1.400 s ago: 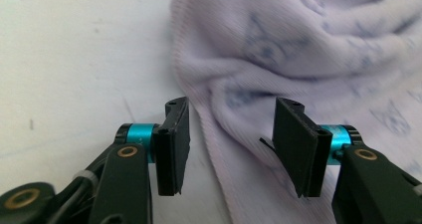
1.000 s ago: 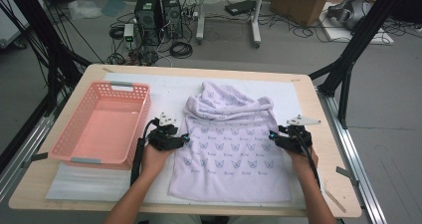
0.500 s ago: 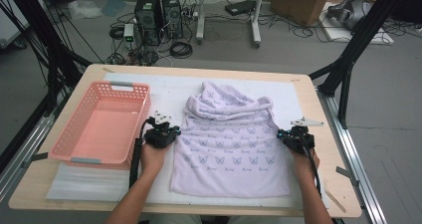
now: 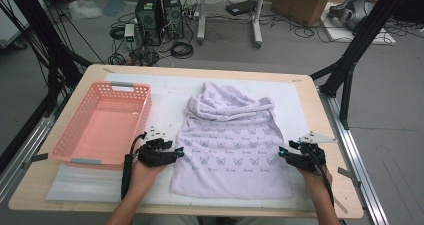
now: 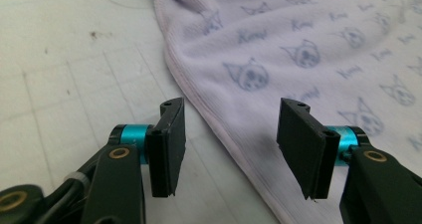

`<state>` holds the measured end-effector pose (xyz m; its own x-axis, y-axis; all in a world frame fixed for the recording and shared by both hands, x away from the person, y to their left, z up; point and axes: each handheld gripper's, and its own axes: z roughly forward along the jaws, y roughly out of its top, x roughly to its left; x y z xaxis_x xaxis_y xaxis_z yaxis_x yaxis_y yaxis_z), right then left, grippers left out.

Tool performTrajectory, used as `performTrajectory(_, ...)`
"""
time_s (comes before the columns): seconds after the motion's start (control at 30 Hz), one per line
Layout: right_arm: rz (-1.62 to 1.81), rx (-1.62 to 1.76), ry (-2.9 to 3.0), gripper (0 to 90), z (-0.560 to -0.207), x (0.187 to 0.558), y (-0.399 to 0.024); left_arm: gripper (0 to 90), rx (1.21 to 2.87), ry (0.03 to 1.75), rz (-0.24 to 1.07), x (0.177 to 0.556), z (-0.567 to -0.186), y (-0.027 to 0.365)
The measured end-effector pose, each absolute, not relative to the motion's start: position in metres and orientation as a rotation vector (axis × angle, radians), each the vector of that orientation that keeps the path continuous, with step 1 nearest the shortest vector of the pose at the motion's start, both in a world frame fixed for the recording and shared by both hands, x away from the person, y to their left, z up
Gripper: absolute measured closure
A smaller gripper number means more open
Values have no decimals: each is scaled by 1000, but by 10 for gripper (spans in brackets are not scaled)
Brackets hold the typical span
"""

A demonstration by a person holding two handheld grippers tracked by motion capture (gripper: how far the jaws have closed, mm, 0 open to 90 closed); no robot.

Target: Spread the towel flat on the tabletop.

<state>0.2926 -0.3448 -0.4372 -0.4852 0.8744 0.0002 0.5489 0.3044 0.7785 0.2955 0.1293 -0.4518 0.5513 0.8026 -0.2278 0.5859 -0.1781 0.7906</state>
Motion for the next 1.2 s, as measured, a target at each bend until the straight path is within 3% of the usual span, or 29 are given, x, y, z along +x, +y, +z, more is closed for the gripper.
performTrajectory(0.63, 1015, 1273, 2177, 501, -436, 217, -346, 482, 1882, 1085, 285, 232, -455, 126)
performTrajectory(0.77, 971, 1301, 2202, 568, -446, 205, -346, 492, 1901, 1056, 365, 218, -457, 120)
performTrajectory(0.8, 984, 1311, 2204, 618, -446, 203, -346, 578, 1930, 1042, 439, 214, -458, 118)
performTrajectory(0.83, 987, 1312, 2208, 708, -446, 201, -347, 751, 1930, 1029, 414, 213, -458, 119)
performTrajectory(0.87, 996, 1317, 2219, 828, -445, 199, -347, 862, 1923, 1047, 395, 213, -457, 119)
performTrajectory(0.93, 982, 1310, 2228, 873, -444, 194, -345, 867, 1930, 1052, 402, 207, -456, 120)
performTrajectory(1.2, 1016, 1312, 2248, 883, -438, 166, -353, 871, 1921, 1067, 350, 179, -455, 134)
